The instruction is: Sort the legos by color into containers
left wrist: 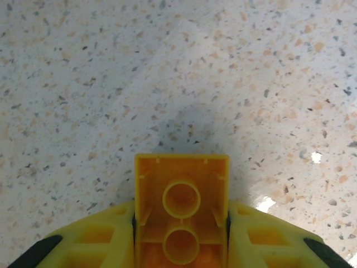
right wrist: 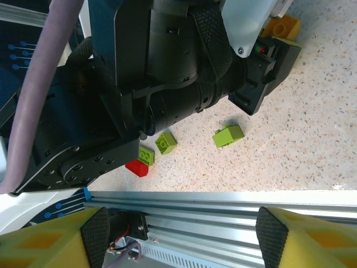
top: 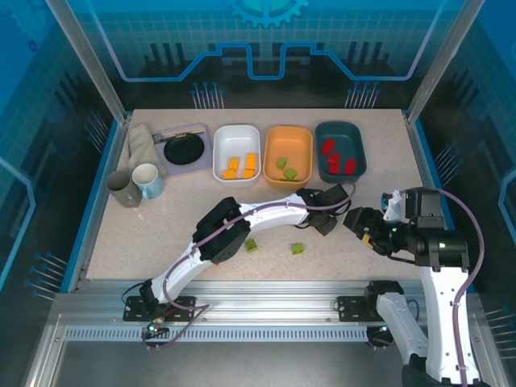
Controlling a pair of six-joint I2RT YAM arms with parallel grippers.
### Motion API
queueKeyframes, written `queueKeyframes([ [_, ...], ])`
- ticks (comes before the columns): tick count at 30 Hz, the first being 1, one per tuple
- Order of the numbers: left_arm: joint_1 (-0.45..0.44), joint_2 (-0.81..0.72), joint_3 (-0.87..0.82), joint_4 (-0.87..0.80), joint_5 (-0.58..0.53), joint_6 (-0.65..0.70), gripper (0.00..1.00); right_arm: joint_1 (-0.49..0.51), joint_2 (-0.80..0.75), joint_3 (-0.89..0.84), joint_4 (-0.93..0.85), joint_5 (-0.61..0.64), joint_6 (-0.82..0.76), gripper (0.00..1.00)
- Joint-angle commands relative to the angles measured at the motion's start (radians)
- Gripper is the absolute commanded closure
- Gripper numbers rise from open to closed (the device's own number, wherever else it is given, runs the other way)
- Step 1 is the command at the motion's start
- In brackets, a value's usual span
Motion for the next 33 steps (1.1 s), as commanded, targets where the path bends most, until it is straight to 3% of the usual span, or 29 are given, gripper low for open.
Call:
queueKeyframes([
  [1,0.043,-0.065,0.016,-0.082,-0.025,-0.073,0.85,-0.019,-0.002,0.019,0.051,-0.033,-0.019,0.29],
  [4,0.090,-0.142,-0.022,-0.079,-0.001,-0.124,0.86,-0.001,0.007,0.028,0.093,-0.030,-0.064,0.30],
  [8,0.178,-0.247,-0.084,-0.067,0.066,-0.190,0.86,0.095,0.031,0.032,0.184,0.037,-0.066,0.30],
  [14,0.335,-0.340,-0.119,-0.094,0.125,-0.239,0.85,0.451,0.190,0.056,0.403,0.273,-0.028,0.30],
  [17,0.419,-0.360,-0.124,-0.103,0.143,-0.249,0.85,0.552,0.318,0.086,0.520,0.309,-0.059,0.30],
  [26,0.636,-0.314,-0.059,-0.146,0.156,-0.278,0.85,0.594,0.699,0.233,0.906,0.271,-0.101,0.28],
  [33,0.720,-0.172,0.091,-0.201,0.111,-0.297,0.85,0.593,0.879,0.274,1.204,0.336,-0.040,0.25],
])
